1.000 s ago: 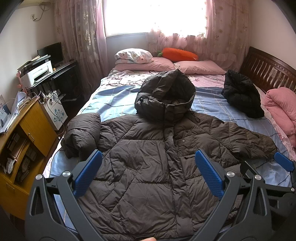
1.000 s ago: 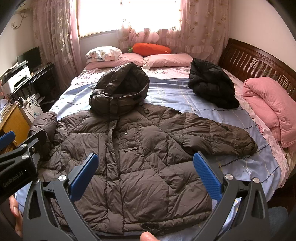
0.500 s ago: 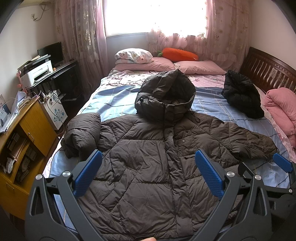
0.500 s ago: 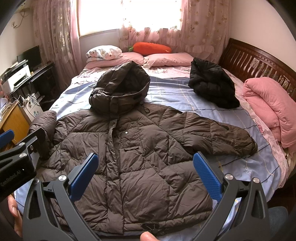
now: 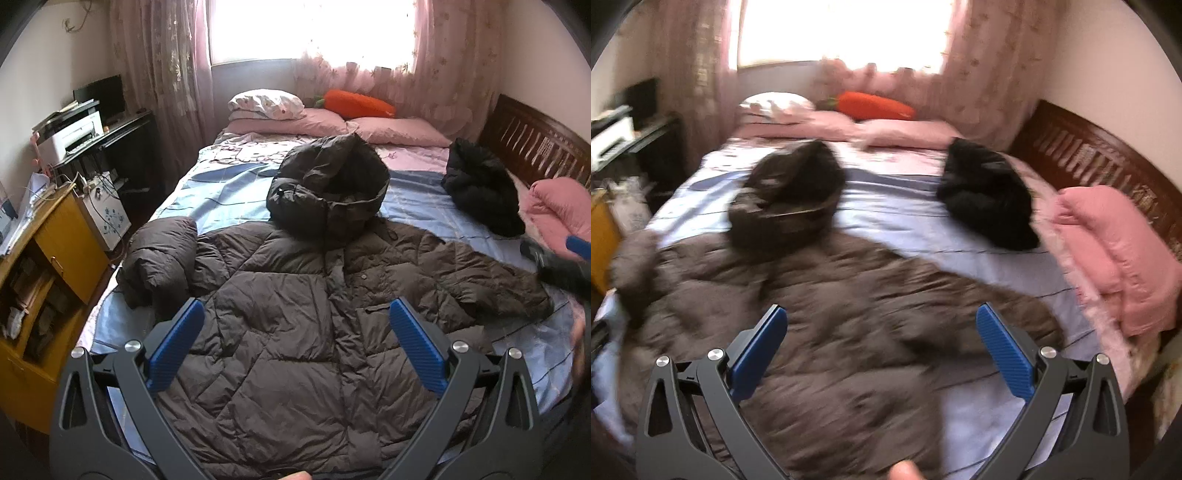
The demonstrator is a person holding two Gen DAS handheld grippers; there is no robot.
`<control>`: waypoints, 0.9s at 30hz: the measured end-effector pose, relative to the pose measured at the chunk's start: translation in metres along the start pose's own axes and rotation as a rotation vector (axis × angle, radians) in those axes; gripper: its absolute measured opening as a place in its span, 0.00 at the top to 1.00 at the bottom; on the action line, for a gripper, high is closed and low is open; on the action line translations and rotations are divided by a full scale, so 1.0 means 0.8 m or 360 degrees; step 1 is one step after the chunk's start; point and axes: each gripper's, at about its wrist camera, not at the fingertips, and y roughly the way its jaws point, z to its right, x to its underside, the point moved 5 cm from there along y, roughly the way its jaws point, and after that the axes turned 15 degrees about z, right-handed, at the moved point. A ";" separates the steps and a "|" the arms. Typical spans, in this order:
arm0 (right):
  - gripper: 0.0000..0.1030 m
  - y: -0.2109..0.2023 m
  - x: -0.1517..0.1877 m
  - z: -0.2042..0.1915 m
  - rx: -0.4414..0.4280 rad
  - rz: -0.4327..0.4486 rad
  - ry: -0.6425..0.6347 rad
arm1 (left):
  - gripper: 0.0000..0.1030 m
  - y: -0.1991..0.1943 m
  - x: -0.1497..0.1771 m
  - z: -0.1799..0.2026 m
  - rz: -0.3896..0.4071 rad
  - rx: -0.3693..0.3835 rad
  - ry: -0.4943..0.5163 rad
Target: Fold large clothes
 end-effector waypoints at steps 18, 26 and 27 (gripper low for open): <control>0.01 0.300 0.248 0.349 0.0335 -0.1100 0.1502 | 0.02 0.185 0.131 0.166 -0.0453 0.0114 0.1010; 0.11 0.339 0.302 0.397 0.0414 -0.1091 0.1884 | 0.02 0.198 0.179 0.187 -0.0679 0.0298 0.1091; 0.37 0.337 0.296 0.401 0.0430 -0.1029 0.1926 | 0.02 0.205 0.183 0.184 -0.0715 0.0292 0.1057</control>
